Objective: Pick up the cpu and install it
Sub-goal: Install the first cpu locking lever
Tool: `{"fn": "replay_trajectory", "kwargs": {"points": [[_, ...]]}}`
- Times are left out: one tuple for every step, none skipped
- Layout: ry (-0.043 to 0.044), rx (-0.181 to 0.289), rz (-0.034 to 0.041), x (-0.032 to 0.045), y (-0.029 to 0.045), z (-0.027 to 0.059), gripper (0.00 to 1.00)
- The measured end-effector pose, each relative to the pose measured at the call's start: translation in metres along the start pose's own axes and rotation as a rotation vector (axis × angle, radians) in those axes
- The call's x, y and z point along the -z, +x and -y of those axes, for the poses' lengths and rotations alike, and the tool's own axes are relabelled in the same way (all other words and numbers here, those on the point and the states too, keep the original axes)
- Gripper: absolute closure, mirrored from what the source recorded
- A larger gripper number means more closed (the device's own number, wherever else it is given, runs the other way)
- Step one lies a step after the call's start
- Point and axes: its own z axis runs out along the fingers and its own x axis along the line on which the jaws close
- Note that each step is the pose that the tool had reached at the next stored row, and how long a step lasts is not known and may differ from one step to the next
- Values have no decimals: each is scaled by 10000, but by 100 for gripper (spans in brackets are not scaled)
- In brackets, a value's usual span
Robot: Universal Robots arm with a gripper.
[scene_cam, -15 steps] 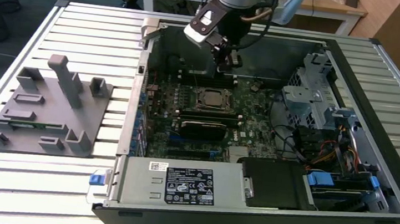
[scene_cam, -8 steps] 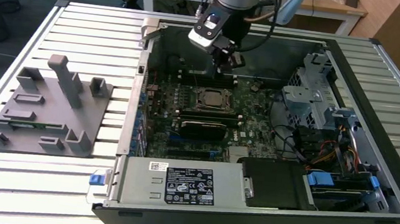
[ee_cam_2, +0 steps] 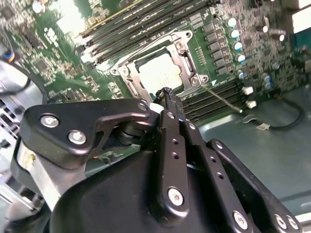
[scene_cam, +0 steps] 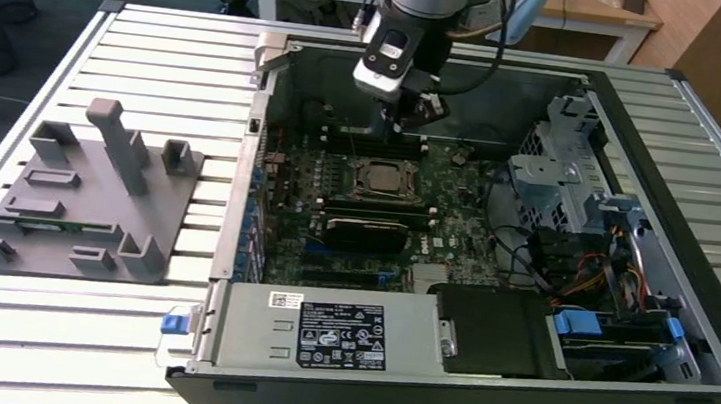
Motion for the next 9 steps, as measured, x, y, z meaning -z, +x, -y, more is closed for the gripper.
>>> {"fn": "replay_trajectory", "kwargs": {"points": [[0,179,0,-1,0,0,89],[0,376,1,-2,0,0,89],[0,539,1,-4,0,0,89],[0,734,2,-5,0,0,89],[0,916,2,-6,0,0,89],[0,1094,3,-7,0,0,89],[-1,1275,3,-9,0,0,89],[0,1454,4,-10,0,0,89],[-1,1634,4,-11,0,0,89]]}}
